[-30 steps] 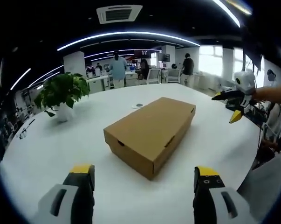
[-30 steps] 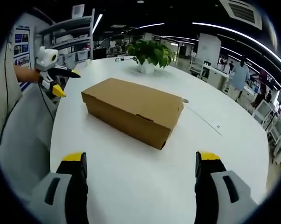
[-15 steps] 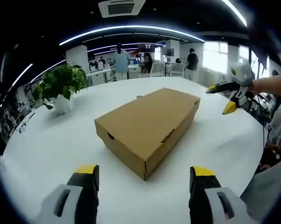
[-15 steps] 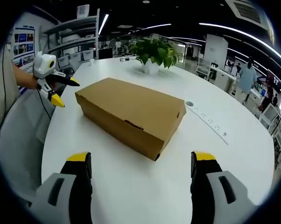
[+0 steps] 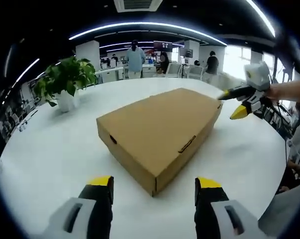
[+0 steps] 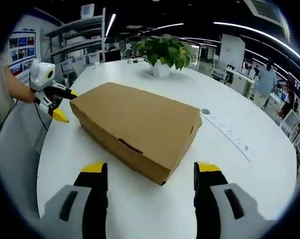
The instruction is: Operate the shoe box by opening the lid, removing the specified soft item, and placing it in the target area until the item is outside and the box remains undamaged.
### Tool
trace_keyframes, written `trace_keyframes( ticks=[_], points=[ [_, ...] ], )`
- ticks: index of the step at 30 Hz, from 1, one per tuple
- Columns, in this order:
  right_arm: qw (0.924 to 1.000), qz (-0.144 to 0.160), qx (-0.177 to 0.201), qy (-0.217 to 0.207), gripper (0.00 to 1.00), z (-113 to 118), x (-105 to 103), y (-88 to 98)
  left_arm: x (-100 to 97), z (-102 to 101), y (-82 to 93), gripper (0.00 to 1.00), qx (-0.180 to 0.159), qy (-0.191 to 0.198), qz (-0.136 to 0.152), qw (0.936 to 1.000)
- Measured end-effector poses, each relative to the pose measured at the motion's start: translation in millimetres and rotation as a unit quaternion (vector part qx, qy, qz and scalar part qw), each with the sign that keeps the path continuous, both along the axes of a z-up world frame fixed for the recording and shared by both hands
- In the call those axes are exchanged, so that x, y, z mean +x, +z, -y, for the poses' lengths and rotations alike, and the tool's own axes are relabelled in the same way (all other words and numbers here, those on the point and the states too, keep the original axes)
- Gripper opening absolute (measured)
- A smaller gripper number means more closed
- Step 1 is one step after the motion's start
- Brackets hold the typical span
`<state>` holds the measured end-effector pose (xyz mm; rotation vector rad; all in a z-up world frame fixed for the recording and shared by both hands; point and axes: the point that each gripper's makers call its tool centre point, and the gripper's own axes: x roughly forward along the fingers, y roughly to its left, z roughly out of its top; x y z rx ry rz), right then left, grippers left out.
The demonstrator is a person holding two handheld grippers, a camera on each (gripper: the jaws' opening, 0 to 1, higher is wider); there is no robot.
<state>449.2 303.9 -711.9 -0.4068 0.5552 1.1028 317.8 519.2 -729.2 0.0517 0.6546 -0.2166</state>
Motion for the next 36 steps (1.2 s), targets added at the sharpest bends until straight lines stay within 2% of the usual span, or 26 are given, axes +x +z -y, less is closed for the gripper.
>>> trace_keyframes(
  ticks=[12,16,20,21,30,33,36],
  points=[
    [0.9985,-0.003,-0.036,0.041,0.58,-15.3,-0.5,-20.9,20.9,-0.9,-4.1,0.62,0.003,0.002,-0.003,1.0000],
    [0.9987,-0.001,-0.036,0.037,0.57,-15.2,5.3,-20.1,25.1,1.0,-7.4,0.61,0.006,-0.002,-0.008,0.9999],
    [0.9993,-0.008,-0.027,0.025,0.51,-13.1,11.8,-16.6,27.2,6.5,-11.3,0.59,0.008,-0.011,-0.013,0.9998],
    [0.9993,-0.015,-0.023,0.027,0.51,-13.2,10.9,-16.6,27.8,6.5,-11.8,0.59,0.012,-0.010,-0.013,0.9998],
    [0.9992,-0.018,-0.025,0.024,0.49,-15.1,7.7,-16.8,26.6,5.9,-12.2,0.56,0.016,-0.015,-0.015,0.9997],
    [0.9993,-0.018,-0.027,0.021,0.49,-15.4,7.3,-16.9,22.5,5.5,-14.9,0.52,0.015,-0.020,-0.027,0.9993],
    [0.9992,-0.020,-0.028,0.019,0.49,-16.1,5.8,-16.6,22.0,1.4,-15.2,0.49,0.015,-0.025,-0.024,0.9993]
  ],
)
